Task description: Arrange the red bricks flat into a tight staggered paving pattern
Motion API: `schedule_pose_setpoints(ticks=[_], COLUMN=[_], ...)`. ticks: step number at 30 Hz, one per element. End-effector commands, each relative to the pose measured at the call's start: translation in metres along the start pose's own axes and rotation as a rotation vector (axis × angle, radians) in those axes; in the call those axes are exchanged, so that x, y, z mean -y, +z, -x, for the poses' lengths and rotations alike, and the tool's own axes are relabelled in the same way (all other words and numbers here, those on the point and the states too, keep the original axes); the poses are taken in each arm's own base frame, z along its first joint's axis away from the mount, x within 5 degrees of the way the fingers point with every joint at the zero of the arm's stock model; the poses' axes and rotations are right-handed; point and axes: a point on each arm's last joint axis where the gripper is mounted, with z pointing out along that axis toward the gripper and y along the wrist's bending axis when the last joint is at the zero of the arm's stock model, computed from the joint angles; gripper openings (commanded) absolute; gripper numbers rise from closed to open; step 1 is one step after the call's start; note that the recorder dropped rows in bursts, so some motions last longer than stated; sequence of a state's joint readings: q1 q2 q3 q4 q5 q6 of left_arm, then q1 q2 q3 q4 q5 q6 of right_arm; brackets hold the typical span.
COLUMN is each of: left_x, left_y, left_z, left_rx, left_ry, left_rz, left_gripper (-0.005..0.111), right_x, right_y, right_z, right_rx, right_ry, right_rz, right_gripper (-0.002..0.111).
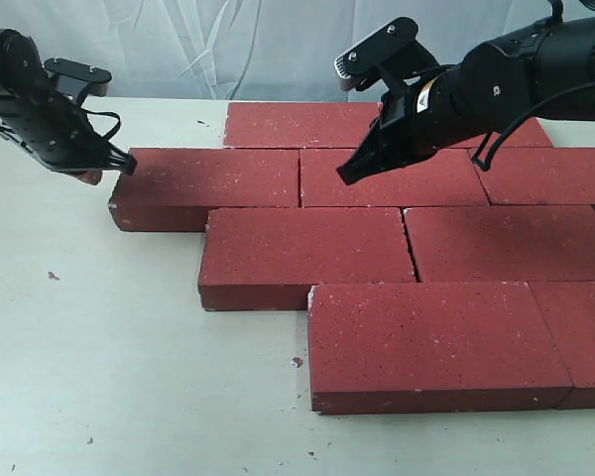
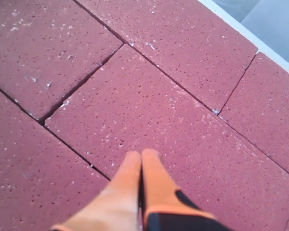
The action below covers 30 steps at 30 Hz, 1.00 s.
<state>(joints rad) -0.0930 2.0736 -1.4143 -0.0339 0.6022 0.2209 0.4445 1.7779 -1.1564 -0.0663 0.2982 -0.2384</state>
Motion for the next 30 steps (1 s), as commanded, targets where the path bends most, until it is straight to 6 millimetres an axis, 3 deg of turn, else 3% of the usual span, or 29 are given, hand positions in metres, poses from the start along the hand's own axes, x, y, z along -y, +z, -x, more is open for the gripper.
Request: schedule_pose_setpoints(ticks=[1,7,12,18,23,27,30], left_x=[-0.004,-0.003,-0.004,0.000,0.004,0.009,0.013], left_y=[-0.034,-0.070,-0.098,-0.124,-0.145,-0.170,-0.184], left_z=[0.005,0.004,-0.004,-0.008,-0.027,-0.044,-0.059], left_rx=[-0.013,-0.035,-0.100,-0.041,0.026,0.144,0.234], left_ry=[0.040,0.034,0.050,0.010,0.010,0.005,-0.002], left_rz=[0.032,0.024,0.037,0.030,0.038,0.058,0.066], left_gripper=[0.000,0.000,0.000,0.000,0.000,0.000,0.000], right_x=[0.001,0.003,0.011,0.038,0.086,0.108,0.108], right_y=[-0.002,-0.003,-0.017,-0.056,-0.108,-0.142,-0.161], right_z=[0.002,0.008,0.011,0.006,-0.020,-0.045,-0.065], right_rx=[0.024,0.092,-0.035,-0.233,-0.342,-0.290,-0.200], right_ry=[0.001,-0.030,-0.063,-0.029,0.176,0.307,0.374], right_rz=[-0.006,-0.031,-0.031,-0.062,-0.183,-0.266,-0.325], right_gripper=[-0.001,-0.001,-0.001,-0.001,-0.001,-0.001,-0.001])
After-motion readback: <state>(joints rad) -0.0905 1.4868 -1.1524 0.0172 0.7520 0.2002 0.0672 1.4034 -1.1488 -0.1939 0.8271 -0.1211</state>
